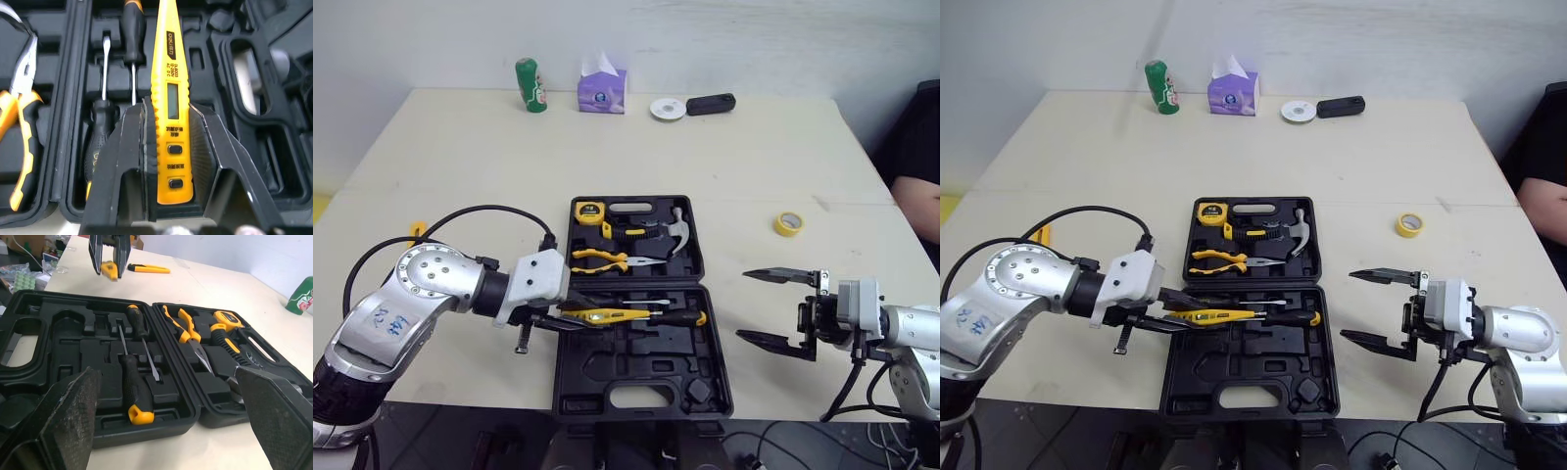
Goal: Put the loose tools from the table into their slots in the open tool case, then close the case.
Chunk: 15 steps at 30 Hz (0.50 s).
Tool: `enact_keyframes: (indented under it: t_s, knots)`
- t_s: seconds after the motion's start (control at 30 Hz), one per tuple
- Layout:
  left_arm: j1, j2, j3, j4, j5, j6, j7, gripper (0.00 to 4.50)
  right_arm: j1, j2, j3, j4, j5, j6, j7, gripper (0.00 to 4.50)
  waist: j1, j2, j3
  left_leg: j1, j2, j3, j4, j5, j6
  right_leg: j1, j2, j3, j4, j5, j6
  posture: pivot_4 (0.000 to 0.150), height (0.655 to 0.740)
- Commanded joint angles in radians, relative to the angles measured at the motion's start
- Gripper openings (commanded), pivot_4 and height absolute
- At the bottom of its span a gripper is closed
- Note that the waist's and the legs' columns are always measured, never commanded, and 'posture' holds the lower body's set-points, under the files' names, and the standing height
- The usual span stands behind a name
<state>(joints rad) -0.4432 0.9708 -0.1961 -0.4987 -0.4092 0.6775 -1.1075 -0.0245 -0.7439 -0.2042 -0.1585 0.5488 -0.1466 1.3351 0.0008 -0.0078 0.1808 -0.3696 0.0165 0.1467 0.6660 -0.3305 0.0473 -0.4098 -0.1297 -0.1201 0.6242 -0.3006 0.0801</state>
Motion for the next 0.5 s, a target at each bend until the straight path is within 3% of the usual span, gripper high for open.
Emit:
enact_keyframes:
  t_s: [0.03, 0.5]
  knots:
    - [-0.067, -0.002, -0.06, -0.029, 0.03, 0.08, 0.014, 0.58, 0.006, -0.005, -0.005, -0.068, 0.002, 0.021, -0.039, 4.5, 0.0, -0.001, 0.0, 0.0, 0.0, 0.0, 0.0, 0.0, 0.0, 0.0, 0.0, 0.0, 0.0, 0.0, 0.0, 0.15, 0.74]
    - [-0.168, -0.015, -0.235, -0.007, 0.156, 0.139, -0.012, 0.58, 0.031, -0.018, -0.003, -0.14, 0.001, 0.082, -0.087, 4.5, 0.002, -0.001, 0.001, -0.001, 0.0, 0.0, 0.002, 0.002, 0.002, 0.0, 0.0, 0.0, 0.001, 0.0, 0.0, 0.15, 0.74]
